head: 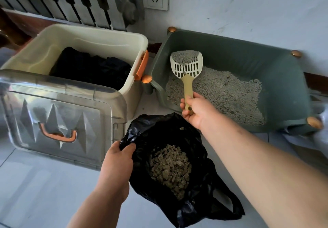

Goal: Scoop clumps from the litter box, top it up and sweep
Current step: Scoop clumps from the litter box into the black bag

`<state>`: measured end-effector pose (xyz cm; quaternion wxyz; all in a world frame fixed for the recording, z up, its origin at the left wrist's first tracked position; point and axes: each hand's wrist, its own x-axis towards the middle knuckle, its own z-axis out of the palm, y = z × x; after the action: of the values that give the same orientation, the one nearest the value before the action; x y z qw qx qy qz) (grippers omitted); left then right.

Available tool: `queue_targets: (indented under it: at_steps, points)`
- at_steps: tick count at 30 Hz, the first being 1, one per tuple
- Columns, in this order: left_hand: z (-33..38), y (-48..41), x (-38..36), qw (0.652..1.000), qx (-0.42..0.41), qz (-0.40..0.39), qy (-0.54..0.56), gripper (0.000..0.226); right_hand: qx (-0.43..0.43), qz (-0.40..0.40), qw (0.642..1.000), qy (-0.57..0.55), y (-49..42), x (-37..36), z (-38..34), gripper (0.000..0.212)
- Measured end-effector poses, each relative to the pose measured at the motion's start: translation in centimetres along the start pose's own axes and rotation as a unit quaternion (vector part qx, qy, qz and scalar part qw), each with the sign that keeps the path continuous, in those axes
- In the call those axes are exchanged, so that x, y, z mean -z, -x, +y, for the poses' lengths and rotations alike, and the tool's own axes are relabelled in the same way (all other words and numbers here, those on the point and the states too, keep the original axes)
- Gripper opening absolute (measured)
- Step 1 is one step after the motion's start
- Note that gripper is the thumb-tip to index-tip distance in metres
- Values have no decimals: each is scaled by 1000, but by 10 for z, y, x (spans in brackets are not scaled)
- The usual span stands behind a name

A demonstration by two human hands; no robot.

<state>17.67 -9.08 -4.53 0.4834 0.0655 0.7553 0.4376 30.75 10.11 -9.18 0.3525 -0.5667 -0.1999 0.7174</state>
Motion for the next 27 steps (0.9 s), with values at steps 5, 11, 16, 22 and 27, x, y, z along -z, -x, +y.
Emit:
queue_targets:
  at_steps: [5, 11, 16, 22, 27]
  points:
    - [0, 6, 1, 1000, -4, -5, -3, 15, 1, -14, 1000, -11, 11, 25, 2, 29]
    - [2, 14, -3, 1000, -2, -10, -2, 16, 13, 16, 999, 31, 15, 44, 0, 33]
    - [2, 16, -6, 1000, -1, -9, 1, 14, 23, 38, 994, 102, 23, 47, -4, 27]
    - [1, 14, -4, 1000, 2, -5, -9, 13, 20, 28, 992, 123, 20, 16, -20, 9]
    - [0, 8, 0, 1000, 3, 1, -9, 17, -42, 31, 996, 65, -2, -24, -32, 19]
